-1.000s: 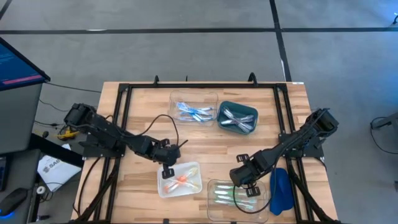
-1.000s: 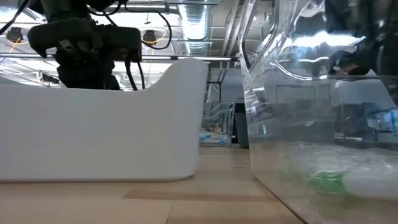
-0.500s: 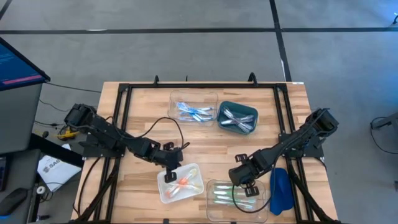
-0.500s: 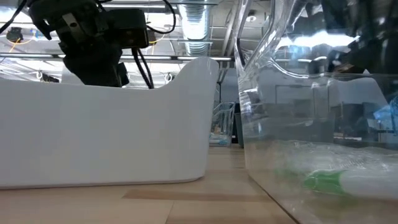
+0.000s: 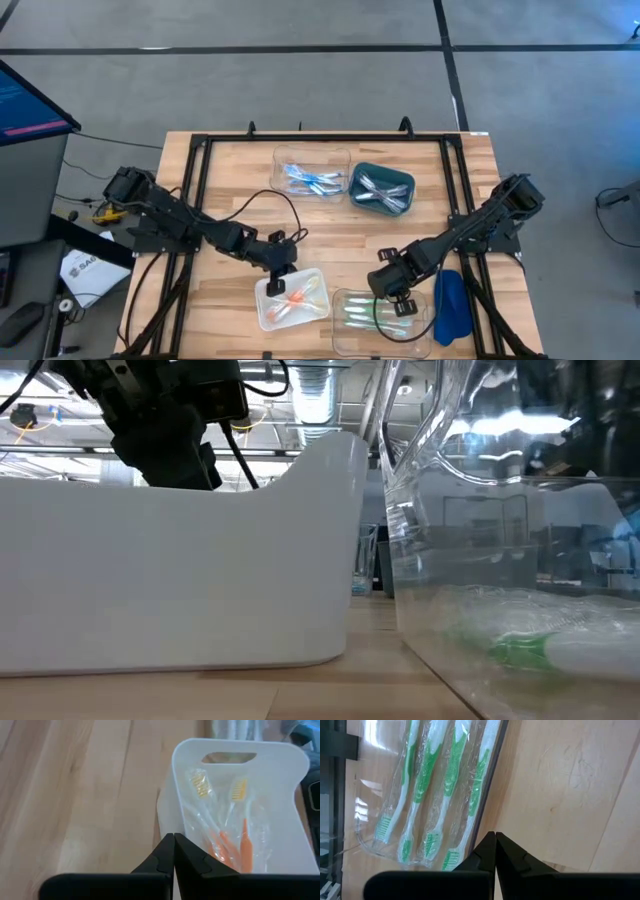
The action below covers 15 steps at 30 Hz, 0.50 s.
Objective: Pick & Place Toothbrushes
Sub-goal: Adjust the bins
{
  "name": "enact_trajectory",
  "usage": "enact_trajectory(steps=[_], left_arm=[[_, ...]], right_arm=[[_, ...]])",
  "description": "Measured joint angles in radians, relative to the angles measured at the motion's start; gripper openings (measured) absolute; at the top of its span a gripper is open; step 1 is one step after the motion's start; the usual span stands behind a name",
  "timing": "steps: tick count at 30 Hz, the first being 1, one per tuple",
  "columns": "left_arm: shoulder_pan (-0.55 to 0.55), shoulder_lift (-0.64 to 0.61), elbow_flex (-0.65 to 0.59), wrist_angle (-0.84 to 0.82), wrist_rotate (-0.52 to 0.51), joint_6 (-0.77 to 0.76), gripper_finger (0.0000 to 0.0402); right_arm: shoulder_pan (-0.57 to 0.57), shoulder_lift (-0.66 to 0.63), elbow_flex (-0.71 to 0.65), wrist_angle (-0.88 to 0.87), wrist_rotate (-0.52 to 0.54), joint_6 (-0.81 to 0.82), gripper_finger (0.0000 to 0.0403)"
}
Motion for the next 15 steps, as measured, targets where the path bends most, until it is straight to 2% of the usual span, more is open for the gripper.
enact_trajectory(steps=[15], left_arm=[[0.0, 0.0, 0.0, 0.035, 0.032, 0.01, 0.0]], right_arm=[[0.0, 0.0, 0.0, 0.004, -0.001, -0.011, 0.0]])
